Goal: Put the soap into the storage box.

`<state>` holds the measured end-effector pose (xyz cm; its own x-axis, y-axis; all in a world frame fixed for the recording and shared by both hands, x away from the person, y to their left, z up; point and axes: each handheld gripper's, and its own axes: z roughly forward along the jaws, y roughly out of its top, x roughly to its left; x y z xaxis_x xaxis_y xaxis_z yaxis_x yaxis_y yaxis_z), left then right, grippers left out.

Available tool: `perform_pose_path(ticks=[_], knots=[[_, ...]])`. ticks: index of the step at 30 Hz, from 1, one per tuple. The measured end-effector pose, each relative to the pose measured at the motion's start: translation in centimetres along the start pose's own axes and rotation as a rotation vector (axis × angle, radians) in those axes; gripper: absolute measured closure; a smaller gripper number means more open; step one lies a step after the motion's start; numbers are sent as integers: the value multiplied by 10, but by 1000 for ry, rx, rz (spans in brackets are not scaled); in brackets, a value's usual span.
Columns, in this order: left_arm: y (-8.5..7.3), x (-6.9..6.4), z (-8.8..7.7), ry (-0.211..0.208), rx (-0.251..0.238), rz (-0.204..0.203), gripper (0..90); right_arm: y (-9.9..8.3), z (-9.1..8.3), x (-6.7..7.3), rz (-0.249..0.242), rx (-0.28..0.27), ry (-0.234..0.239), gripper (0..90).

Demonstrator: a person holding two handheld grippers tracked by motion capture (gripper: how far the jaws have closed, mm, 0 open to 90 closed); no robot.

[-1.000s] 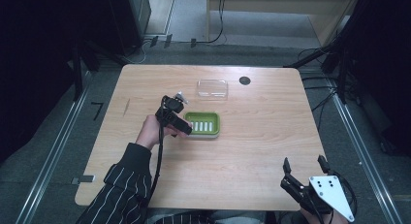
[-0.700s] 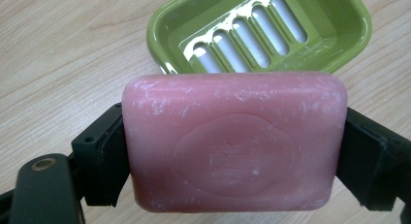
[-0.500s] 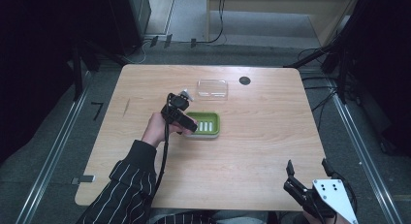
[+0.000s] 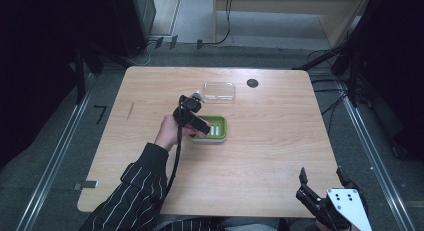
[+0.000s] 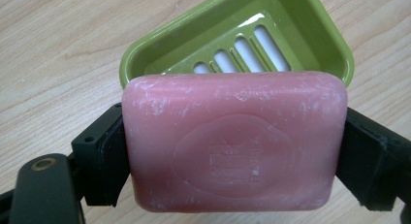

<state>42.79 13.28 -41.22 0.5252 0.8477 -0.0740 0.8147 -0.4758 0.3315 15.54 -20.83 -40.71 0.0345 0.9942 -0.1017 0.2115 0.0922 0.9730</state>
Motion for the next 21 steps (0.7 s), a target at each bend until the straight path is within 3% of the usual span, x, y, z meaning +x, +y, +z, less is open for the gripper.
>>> perform_pose_path(ticks=[17, 21], knots=[[9, -12, 13, 19, -23, -51, 134, -2, -5, -4, 5, 0, -19, 127], [13, -15, 17, 51, -40, -79, 133, -2, -6, -5, 6, 1, -22, 127]])
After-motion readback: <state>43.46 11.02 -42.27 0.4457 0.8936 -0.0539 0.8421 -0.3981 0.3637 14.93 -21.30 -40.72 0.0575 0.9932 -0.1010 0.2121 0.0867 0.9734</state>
